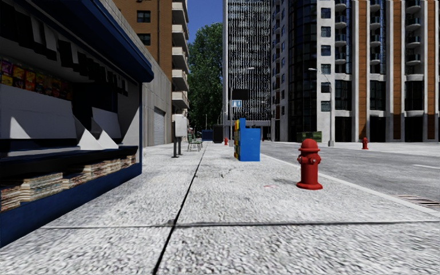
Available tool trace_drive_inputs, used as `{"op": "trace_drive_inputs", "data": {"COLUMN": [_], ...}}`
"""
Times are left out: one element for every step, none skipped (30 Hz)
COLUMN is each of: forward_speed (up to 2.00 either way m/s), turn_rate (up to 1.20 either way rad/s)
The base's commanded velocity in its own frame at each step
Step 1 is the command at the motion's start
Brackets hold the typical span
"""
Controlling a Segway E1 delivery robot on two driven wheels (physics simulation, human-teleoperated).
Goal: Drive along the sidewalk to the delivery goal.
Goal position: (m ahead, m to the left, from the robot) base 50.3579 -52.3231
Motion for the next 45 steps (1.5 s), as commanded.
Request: {"op": "trace_drive_inputs", "data": {"forward_speed": [2.00,2.00,2.00,2.00,2.00,2.00,2.00,2.00,2.00,2.00,2.00,2.00,2.00,2.00,2.00,2.00,2.00,2.00,2.00,2.00,2.00,2.00,2.00,2.00,2.00,2.00,2.00,2.00,2.00,2.00,2.00,2.00,2.00,2.00,2.00,2.00,2.00,2.00,2.00,2.00,2.00,2.00,2.00,2.00,2.00], "turn_rate": [0.00,0.00,0.00,0.00,0.00,0.00,0.00,0.00,0.00,0.00,0.00,0.00,0.00,0.00,0.00,0.00,0.00,0.00,0.00,0.00,0.00,0.00,0.00,0.00,0.00,0.00,0.00,0.00,0.00,0.00,0.00,0.00,0.00,0.00,0.00,0.00,0.00,0.00,0.00,0.00,0.00,0.00,0.00,0.00,0.00]}}
